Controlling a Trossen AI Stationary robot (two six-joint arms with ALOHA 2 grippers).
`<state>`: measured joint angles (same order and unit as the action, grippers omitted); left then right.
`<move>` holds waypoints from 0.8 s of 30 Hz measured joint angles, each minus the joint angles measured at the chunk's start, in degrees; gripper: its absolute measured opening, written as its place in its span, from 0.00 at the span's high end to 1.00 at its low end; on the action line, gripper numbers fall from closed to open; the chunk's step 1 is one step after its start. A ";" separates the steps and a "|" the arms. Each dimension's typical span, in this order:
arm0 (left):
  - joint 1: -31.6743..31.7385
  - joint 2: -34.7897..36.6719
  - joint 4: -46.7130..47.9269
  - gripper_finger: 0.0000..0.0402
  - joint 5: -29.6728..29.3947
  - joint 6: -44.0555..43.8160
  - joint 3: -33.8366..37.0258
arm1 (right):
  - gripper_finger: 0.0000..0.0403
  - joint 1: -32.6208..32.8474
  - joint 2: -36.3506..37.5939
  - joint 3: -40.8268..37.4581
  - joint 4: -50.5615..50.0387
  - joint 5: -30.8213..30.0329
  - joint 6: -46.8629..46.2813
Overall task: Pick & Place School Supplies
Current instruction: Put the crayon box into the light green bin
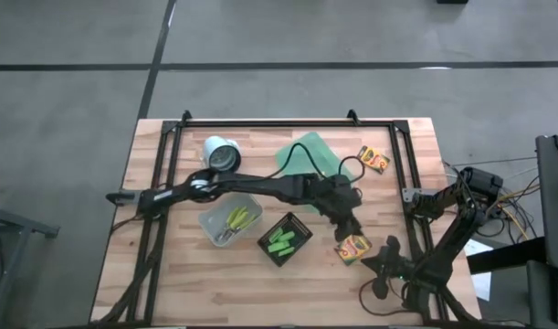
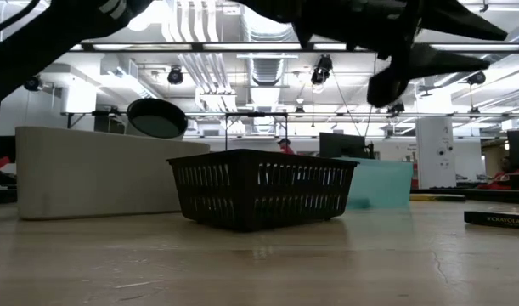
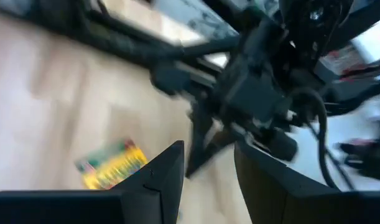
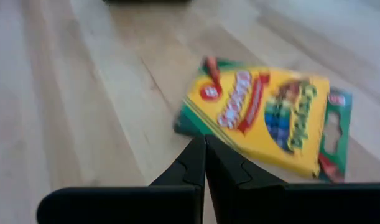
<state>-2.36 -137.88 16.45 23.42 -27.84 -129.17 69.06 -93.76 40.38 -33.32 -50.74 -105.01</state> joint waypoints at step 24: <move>-1.65 14.08 -7.55 0.64 -10.02 23.65 13.06 | 0.98 -7.44 0.82 -1.46 2.57 5.57 0.00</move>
<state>-4.01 -123.80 8.90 13.40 -4.19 -116.11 61.62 -92.95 38.92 -30.75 -45.17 -105.01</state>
